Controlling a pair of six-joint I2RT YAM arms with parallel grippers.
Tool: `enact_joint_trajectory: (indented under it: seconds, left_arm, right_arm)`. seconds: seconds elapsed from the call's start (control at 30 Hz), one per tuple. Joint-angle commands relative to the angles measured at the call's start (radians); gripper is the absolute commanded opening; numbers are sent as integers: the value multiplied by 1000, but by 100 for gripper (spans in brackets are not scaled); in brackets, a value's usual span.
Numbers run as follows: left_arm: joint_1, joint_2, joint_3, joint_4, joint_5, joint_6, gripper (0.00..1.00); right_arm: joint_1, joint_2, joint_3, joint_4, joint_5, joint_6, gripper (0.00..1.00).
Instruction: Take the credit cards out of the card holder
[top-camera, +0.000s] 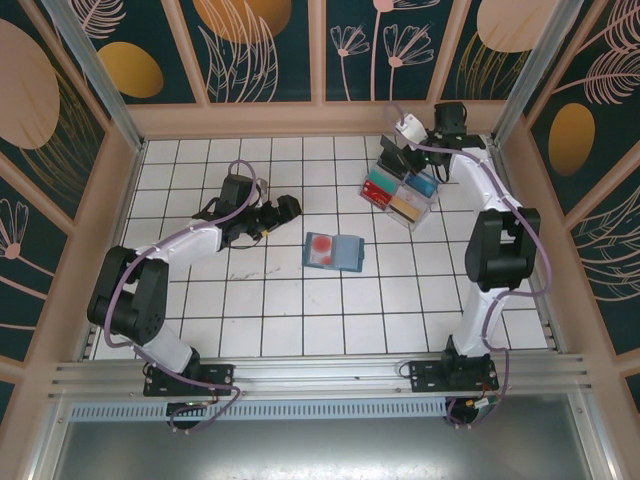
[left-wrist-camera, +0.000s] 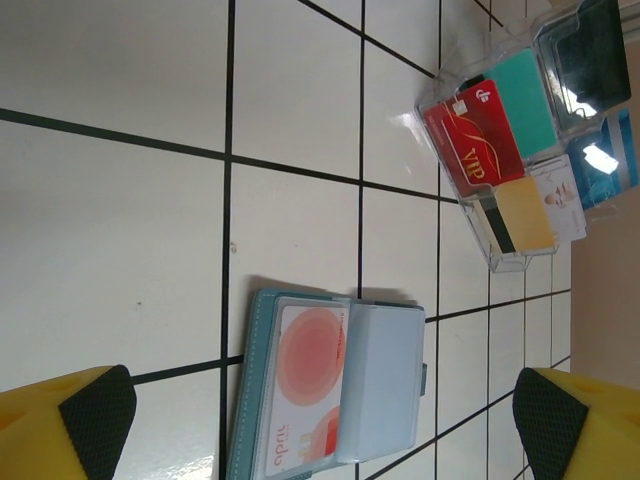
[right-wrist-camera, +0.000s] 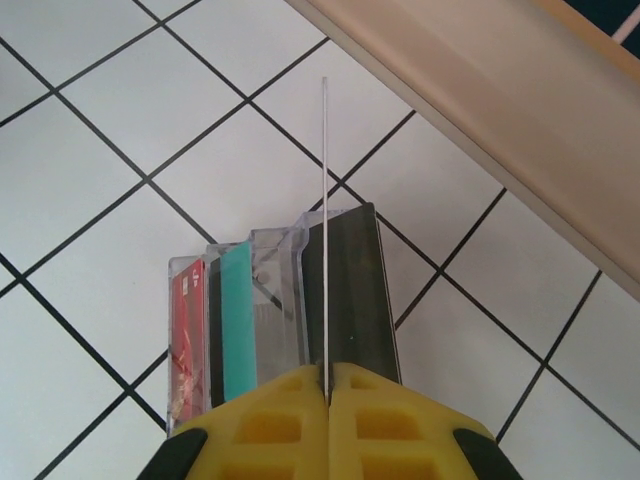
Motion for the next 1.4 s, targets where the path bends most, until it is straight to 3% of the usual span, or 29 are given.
enact_joint_trajectory:
  seconds: [0.0, 0.27, 0.7, 0.97, 1.37]
  left_arm:
    - [3, 9, -10, 10, 28, 14, 99]
    - [4, 15, -24, 18, 38, 14, 99]
    - [3, 18, -40, 35, 55, 6, 99]
    - [4, 20, -45, 40, 64, 6, 99]
    - [3, 9, -52, 30, 45, 5, 99]
  right_arm:
    - [-26, 29, 62, -47, -48, -68, 0]
    - [-36, 125, 155, -139, -56, -82, 0]
    - [-44, 146, 141, -137, -56, -67, 0]
    - [-47, 159, 130, -126, -37, -62, 15]
    - [-48, 109, 144, -88, -46, 17, 21]
